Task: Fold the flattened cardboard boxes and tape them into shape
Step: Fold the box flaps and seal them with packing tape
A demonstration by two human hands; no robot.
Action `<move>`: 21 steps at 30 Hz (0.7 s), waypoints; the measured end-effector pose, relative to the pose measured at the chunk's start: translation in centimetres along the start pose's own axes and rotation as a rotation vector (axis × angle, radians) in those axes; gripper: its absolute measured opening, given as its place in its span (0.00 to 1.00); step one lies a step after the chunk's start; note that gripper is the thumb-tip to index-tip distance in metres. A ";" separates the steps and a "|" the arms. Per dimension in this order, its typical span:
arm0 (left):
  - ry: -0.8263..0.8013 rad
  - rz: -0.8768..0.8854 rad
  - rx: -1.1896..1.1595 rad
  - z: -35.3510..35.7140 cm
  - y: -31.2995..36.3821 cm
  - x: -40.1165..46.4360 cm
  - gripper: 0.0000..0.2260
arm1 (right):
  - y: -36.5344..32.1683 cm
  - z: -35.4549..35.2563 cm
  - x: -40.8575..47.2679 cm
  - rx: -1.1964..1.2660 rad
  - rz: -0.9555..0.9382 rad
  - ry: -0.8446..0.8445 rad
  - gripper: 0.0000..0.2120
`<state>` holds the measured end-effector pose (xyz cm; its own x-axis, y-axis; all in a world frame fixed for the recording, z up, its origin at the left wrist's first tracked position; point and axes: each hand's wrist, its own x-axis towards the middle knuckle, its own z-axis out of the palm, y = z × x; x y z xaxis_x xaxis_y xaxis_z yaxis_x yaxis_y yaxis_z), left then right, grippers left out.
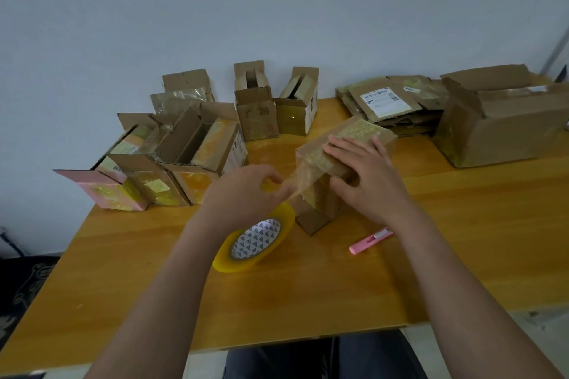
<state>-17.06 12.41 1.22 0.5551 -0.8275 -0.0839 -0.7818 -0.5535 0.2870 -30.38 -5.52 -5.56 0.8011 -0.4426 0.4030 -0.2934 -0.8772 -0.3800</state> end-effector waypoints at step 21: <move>0.132 -0.027 -0.185 0.9 -0.1 -1.4 0.10 | -2.2 -2.5 -2.2 0.339 0.147 0.195 0.29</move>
<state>-18.00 13.60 0.48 0.6173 -0.7863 0.0278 -0.7073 -0.5390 0.4574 -32.79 -3.07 -3.55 0.6403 -0.6141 0.4614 -0.1833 -0.7055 -0.6846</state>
